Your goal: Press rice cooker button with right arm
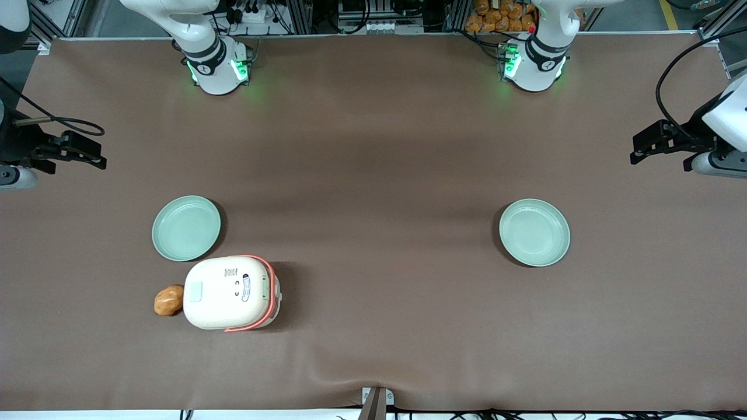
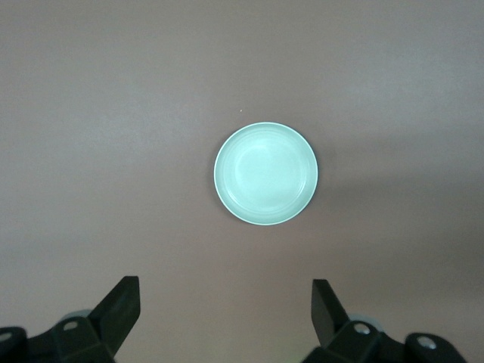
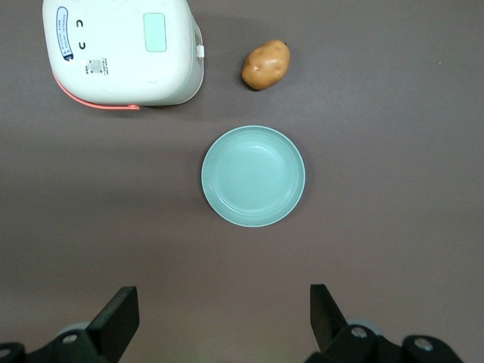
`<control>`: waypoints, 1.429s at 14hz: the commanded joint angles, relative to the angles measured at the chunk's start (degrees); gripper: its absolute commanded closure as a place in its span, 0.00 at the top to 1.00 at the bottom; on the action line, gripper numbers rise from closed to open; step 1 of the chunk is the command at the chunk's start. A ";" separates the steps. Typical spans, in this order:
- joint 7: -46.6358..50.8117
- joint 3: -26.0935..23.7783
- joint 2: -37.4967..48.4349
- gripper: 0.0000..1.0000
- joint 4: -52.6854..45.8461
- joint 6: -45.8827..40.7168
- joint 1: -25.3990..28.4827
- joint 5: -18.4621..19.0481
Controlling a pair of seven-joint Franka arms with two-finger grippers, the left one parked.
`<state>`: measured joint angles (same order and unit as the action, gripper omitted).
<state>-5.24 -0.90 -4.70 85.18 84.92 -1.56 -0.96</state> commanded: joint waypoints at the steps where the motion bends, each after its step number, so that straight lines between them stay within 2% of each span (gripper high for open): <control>1: 0.32 -0.24 1.01 1.00 0.52 -0.19 -0.46 -0.54; 14: 0.06 -0.42 -0.57 1.00 0.52 1.56 1.12 0.25; 20: 0.32 -0.59 -4.96 1.00 0.52 13.24 4.81 -0.27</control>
<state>-5.18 -1.58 -7.99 85.72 95.42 2.31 -0.98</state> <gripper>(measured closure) 0.000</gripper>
